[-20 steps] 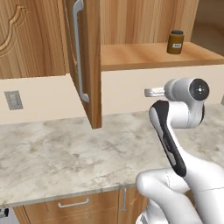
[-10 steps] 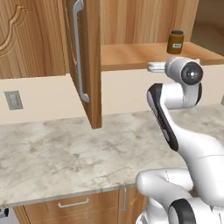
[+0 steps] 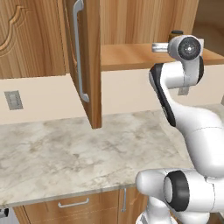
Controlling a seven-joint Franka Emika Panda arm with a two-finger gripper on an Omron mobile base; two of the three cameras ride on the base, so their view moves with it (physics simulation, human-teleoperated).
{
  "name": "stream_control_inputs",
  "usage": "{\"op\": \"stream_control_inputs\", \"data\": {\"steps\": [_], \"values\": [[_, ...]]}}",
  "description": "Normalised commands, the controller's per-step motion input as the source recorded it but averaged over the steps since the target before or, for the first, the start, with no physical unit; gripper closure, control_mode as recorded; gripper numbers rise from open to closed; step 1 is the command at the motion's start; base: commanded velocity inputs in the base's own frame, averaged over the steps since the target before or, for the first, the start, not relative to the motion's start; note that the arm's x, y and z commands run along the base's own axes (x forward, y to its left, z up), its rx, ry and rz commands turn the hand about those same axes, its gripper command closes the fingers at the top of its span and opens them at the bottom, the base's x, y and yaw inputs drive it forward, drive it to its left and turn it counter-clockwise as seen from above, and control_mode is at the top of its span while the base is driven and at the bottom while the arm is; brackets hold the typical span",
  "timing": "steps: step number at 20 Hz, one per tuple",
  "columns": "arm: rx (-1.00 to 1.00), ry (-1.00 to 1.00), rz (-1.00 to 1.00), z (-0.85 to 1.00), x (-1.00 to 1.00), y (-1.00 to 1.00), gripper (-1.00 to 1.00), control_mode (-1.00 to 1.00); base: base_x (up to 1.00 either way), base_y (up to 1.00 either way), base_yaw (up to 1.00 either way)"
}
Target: Collect the turmeric, ketchup, and shaker from the cabinet and place them next to the stove.
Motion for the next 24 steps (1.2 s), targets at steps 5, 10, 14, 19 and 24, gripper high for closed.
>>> {"op": "stream_control_inputs", "data": {"steps": [5, 10, 14, 19, 24], "values": [[0.00, 0.00, -0.01, 0.10, 0.36, -0.21, -1.00, -1.00, 0.00, 0.00, 0.00], [0.00, 0.00, 0.00, 0.03, 0.45, -0.14, -1.00, -1.00, 0.00, 0.00, 0.00], [0.10, -0.02, 0.00, -0.11, 0.36, -0.34, -1.00, -1.00, 0.00, 0.00, 0.00], [0.10, 0.02, 0.00, 0.00, 0.32, -0.18, -1.00, -1.00, 0.00, 0.00, 0.00], [0.00, 0.00, -0.04, 0.10, 0.01, -0.11, -1.00, -1.00, 0.00, 0.00, 0.00]]}}
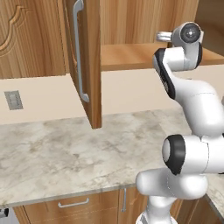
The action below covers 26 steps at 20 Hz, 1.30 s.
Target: Collect the turmeric, ketchup, and shaker from the cabinet and place them next to the stove.
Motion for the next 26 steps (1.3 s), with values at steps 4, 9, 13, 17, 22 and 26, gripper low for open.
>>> {"op": "stream_control_inputs", "data": {"steps": [4, 9, 13, 17, 22, 26], "values": [[0.00, 0.00, -0.04, 0.10, 0.00, -0.12, -1.00, -1.00, 0.00, 0.00, 0.00], [0.00, 0.00, -0.04, 0.15, 0.00, 0.00, -1.00, -1.00, 0.00, 0.00, 0.00], [0.00, 0.00, -0.03, 0.06, 0.06, 0.00, -1.00, -1.00, 0.00, 0.00, 0.00], [0.00, 0.01, -0.01, 0.00, 0.24, 0.00, -1.00, -1.00, 0.00, 0.00, 0.00], [0.00, 0.04, -0.01, 0.00, 0.34, -0.10, -1.00, -1.00, 0.00, 0.00, 0.00], [0.00, 0.01, -0.01, -0.02, 0.15, -0.11, -1.00, -1.00, 0.00, 0.00, 0.00]]}}
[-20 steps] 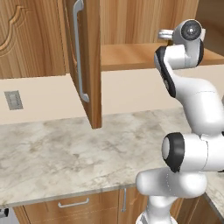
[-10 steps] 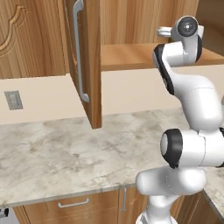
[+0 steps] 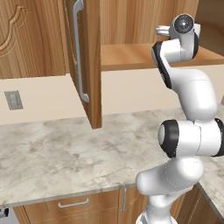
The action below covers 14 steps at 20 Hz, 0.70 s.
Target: Collect the turmeric, ketchup, and shaker from the cabinet and place them next to the stove.
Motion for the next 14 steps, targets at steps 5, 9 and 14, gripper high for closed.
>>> {"op": "stream_control_inputs", "data": {"steps": [5, 9, 14], "values": [[0.00, 0.00, 0.00, -0.16, 0.06, -0.07, -1.00, -1.00, 0.00, 0.00, 0.00], [0.00, 0.00, 0.00, -0.20, 0.17, -0.11, -1.00, -1.00, 0.00, 0.00, 0.00], [0.00, 0.00, 0.00, -0.11, 0.16, -0.14, -1.00, -1.00, 0.00, 0.00, 0.00]]}}
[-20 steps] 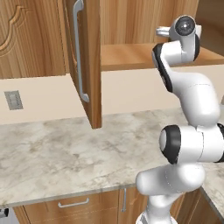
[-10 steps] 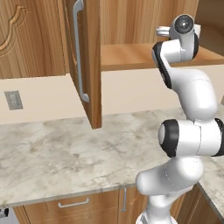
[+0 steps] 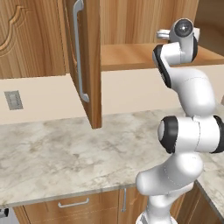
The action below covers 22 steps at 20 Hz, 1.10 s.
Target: Collect the turmeric, ketchup, and shaker from the cabinet and place them next to the stove.
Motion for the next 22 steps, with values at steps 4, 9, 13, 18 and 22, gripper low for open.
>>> {"op": "stream_control_inputs", "data": {"steps": [4, 9, 13, 18, 22], "values": [[0.00, 0.00, 0.00, -0.09, 0.06, 0.00, 1.00, -1.00, 0.00, 0.00, 0.00], [0.00, 0.00, 0.00, -0.09, 0.00, 0.00, 1.00, -1.00, 0.00, 0.00, 0.00], [0.01, -0.02, 0.00, 0.00, -0.11, 0.00, 1.00, -1.00, 0.00, 0.00, 0.00], [0.03, -0.06, 0.00, 0.02, -0.36, -0.05, 1.00, -1.00, 0.00, 0.00, 0.00], [0.03, -0.07, 0.00, 0.00, -0.62, -0.10, 1.00, -1.00, 0.00, 0.00, 0.00]]}}
